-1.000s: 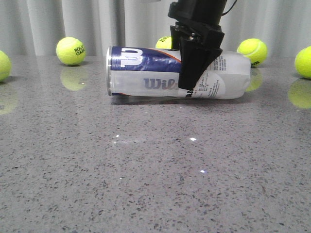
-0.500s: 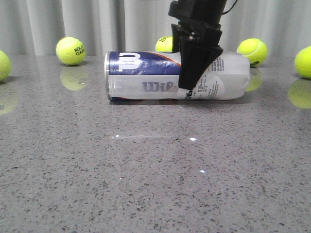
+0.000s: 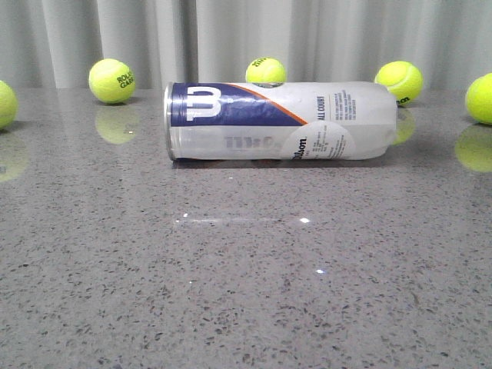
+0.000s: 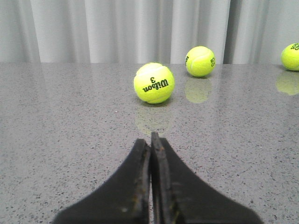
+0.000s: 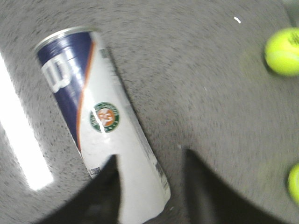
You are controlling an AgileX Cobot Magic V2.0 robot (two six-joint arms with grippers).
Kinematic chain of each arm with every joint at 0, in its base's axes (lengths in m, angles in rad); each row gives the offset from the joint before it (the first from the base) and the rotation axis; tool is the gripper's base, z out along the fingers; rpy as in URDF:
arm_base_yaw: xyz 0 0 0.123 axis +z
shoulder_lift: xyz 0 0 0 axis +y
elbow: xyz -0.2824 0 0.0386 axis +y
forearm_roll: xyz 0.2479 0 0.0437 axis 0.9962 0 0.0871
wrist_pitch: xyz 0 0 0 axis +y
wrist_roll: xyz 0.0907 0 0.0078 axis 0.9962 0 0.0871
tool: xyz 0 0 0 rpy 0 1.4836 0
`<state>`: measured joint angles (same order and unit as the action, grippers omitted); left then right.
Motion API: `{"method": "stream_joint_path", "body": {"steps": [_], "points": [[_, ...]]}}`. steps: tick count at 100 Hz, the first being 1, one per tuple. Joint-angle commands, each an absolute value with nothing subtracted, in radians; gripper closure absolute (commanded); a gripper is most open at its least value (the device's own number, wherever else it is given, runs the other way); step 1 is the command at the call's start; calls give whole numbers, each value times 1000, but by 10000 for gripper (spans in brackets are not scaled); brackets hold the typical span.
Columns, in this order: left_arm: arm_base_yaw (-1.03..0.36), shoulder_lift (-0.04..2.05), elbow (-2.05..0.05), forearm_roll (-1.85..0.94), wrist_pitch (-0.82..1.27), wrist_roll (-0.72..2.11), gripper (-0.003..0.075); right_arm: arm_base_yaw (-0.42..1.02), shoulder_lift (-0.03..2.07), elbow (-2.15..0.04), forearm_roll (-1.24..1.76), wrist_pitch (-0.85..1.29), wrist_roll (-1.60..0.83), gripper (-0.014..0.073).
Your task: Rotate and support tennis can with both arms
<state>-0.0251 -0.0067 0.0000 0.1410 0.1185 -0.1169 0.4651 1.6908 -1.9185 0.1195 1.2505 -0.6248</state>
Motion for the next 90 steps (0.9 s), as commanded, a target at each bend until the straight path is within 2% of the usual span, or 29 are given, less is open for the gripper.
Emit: {"method": "stream_joint_path", "body": {"steps": [1, 2, 4, 11, 26, 47, 90], "points": [[-24, -41, 44, 136, 33, -126, 738, 460, 1622, -1948, 67, 1336, -428, 603], [-24, -41, 44, 136, 33, -126, 738, 460, 1620, -1949, 64, 1336, -419, 642], [-24, -41, 44, 136, 33, -126, 739, 460, 1617, -1948, 57, 1336, -395, 666], [-24, -41, 44, 136, 33, -126, 739, 459, 1607, -1943, 37, 1336, -323, 657], [-24, -41, 44, 136, 33, -126, 738, 442, 1588, -1925, 11, 1335, 0, 661], [-24, -41, 44, 136, 33, -126, 739, 438, 1477, -1735, -176, 1245, 282, 661], [-24, -41, 44, 136, 33, -126, 739, 438, 1066, -1163, -207, 989, 339, 661]]}}
